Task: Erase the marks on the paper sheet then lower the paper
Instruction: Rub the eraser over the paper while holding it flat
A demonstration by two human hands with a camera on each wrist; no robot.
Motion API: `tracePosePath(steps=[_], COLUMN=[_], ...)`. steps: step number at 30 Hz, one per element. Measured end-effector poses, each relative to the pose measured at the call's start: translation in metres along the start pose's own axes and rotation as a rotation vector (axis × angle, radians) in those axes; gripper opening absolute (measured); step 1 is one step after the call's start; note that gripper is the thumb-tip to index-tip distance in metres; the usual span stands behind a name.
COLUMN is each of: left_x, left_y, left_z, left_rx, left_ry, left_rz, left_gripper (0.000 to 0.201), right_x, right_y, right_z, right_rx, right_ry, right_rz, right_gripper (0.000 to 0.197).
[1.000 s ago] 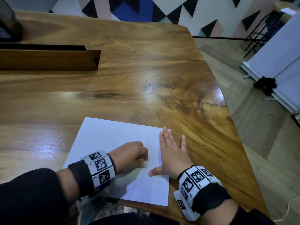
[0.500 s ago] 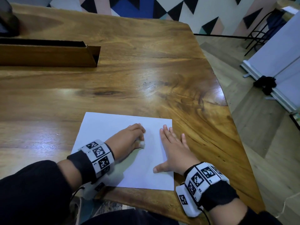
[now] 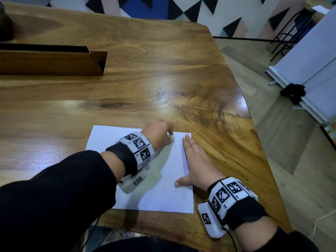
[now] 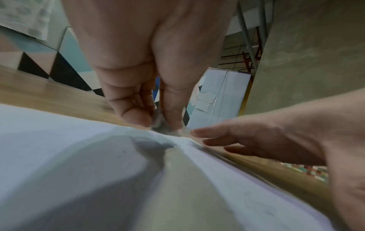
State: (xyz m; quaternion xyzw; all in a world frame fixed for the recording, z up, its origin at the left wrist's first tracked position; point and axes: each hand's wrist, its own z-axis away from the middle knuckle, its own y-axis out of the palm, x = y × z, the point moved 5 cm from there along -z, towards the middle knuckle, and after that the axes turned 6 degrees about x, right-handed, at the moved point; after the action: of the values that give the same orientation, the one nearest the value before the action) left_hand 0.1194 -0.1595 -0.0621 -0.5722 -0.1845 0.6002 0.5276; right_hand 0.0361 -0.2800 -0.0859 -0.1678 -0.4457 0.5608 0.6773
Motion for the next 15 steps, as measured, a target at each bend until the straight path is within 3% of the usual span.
tracePosePath(steps=[3,9,15], left_x=[-0.005,-0.015,-0.012], left_y=[0.004,0.012,0.036], left_z=[-0.009,-0.013,0.037], left_rx=[0.011,0.078,0.433], left_ry=[0.016,0.046,0.179], left_rz=[-0.036,-0.035,-0.108], left_gripper=[0.019,0.02,0.01], right_x=[-0.003,-0.004,-0.004], right_y=[-0.002,-0.002,-0.003], right_z=[-0.002,0.0,-0.001], right_rx=[-0.013,0.013,0.019], right_ry=[0.012,0.046,0.058], right_rz=[0.199,0.282,0.294], right_gripper=[0.134,0.132,0.132])
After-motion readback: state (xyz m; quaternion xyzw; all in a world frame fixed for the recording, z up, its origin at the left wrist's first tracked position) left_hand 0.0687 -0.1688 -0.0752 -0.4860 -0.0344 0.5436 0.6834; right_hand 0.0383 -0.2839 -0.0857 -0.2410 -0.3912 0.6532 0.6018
